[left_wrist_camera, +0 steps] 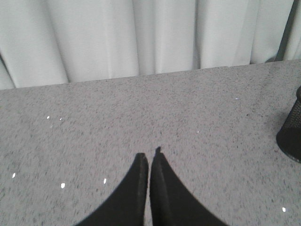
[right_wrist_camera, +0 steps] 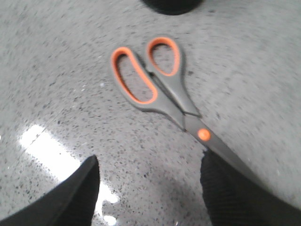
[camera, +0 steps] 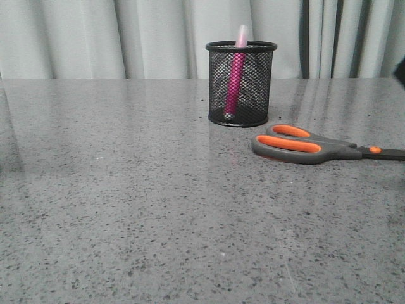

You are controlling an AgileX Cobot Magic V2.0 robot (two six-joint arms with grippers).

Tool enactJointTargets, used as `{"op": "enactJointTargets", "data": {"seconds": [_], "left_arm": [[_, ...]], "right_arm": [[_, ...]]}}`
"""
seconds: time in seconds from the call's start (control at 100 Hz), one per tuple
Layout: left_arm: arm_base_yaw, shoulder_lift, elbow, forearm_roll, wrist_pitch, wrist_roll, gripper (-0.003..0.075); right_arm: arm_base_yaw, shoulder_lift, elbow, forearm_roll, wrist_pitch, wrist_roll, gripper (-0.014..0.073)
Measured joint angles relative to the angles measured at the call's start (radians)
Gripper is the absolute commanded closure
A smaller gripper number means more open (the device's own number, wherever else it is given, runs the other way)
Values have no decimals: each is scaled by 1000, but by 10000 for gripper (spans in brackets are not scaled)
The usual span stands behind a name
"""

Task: Put pen and scissors into bin
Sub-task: 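Lower the right gripper onto the scissors handles and grasp them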

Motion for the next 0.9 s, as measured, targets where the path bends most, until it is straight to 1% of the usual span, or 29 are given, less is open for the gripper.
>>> {"op": "enactJointTargets", "data": {"seconds": [0.19,0.44,0.54,0.62,0.9], "left_arm": [[1,-102,82,-2,-2,0,738],[1,-113,94,-23,-2,0,738],[1,-113,94,-26,-2,0,738],[1,-113,94,-26,-2,0,739],[1,-113,94,-26,-5,0,738]], "right_arm": [[63,204,-168,-126,123,-26,172],[107,429,-326,-214,213,-31,172],[107,483,-354,-231,222,-62,172],[107,510,-358,-235,222,-118,172],[107,535,-359,-238,174,-225,172]]}}
